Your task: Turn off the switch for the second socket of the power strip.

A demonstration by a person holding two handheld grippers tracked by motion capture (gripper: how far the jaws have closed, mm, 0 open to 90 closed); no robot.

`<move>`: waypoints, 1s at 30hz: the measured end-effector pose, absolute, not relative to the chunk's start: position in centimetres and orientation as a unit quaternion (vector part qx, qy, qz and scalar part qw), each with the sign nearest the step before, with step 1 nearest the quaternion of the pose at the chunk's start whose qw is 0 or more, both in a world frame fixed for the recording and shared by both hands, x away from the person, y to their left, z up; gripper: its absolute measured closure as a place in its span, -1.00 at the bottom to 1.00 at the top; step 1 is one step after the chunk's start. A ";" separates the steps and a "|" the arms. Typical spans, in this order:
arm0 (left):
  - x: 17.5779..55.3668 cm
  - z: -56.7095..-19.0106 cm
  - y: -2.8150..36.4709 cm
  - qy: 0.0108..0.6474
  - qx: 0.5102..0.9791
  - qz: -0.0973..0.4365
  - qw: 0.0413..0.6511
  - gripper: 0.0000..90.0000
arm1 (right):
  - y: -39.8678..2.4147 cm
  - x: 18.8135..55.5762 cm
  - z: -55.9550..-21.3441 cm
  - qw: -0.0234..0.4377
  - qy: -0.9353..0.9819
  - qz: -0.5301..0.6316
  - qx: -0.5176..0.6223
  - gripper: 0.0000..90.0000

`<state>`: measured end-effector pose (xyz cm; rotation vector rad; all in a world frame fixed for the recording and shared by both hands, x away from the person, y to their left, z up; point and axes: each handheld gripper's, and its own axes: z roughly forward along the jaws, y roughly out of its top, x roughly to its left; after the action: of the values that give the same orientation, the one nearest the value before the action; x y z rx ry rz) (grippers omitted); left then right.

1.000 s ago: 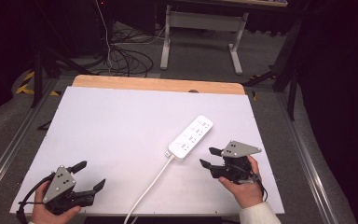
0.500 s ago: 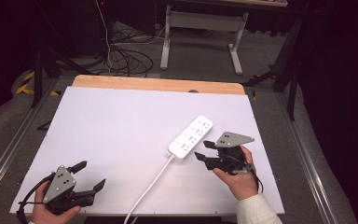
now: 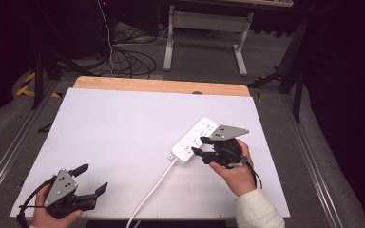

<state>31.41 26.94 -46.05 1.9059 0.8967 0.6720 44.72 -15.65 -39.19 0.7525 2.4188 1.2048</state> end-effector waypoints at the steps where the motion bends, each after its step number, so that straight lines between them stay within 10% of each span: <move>1: 31.4 -46.1 26.9 0.363 0.770 0.271 0.449 -0.62 | -15.5 44.9 -39.1 0.168 0.850 0.423 0.263 0.14; 30: 31.4 -46.0 26.8 0.359 0.773 0.273 0.446 -0.63 | -13.0 49.4 -40.4 0.152 0.860 0.407 0.267 0.43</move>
<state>31.36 26.82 -46.05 1.9152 0.8884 0.6765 49.41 -12.95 -40.37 0.7670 2.4685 1.1689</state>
